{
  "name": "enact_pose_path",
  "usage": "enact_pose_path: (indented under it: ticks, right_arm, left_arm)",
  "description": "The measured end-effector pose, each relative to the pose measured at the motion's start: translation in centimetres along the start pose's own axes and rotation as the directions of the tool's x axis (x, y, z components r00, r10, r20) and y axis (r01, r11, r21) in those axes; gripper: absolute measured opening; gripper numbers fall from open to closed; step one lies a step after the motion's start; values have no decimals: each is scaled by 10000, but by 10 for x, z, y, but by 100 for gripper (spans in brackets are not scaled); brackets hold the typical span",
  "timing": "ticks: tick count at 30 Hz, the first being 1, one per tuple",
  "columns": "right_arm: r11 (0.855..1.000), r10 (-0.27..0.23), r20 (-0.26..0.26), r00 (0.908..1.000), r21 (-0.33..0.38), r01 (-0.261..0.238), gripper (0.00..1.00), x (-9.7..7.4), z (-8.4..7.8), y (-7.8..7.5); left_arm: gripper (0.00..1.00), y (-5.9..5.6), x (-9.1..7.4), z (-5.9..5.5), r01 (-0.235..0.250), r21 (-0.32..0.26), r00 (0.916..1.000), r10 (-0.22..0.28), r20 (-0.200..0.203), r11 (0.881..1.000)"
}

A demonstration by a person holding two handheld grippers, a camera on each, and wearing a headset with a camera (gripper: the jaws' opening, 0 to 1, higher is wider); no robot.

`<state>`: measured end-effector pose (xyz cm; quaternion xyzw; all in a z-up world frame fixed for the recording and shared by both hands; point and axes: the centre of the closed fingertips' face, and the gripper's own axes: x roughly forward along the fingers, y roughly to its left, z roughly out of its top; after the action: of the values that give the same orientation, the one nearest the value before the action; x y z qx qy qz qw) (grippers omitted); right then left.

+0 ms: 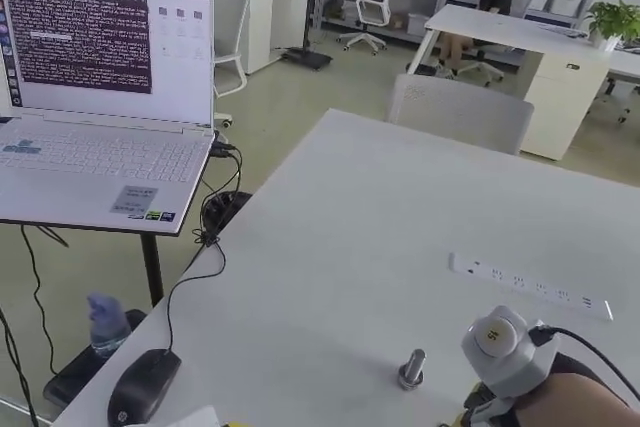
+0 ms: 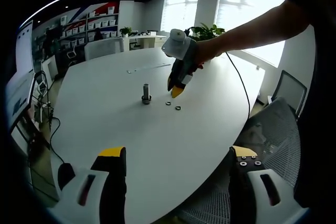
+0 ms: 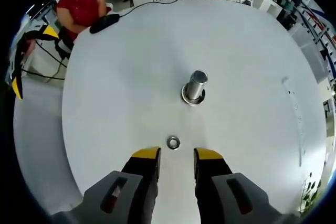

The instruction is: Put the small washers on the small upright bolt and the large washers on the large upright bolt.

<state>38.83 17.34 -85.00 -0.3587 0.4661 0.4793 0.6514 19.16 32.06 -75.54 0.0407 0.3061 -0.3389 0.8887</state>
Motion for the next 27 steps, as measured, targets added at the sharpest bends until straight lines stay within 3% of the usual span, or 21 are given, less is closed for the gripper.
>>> enact_pose_path:
  ticks: [17, 27]
  right_arm:
    - [10000, -80, -102, 9999, 54, 80, 27, 17, -2, -5]
    - [10000, -1, -209, 9998, 75, 3, 27, 24, -4, 0]
  left_arm:
    - [80, 2, 3, 1, 59, -96, 10000, -59, 80, 9999]
    - [83, 2, 4, 2, 95, -171, 9998, -92, 147, 9998]
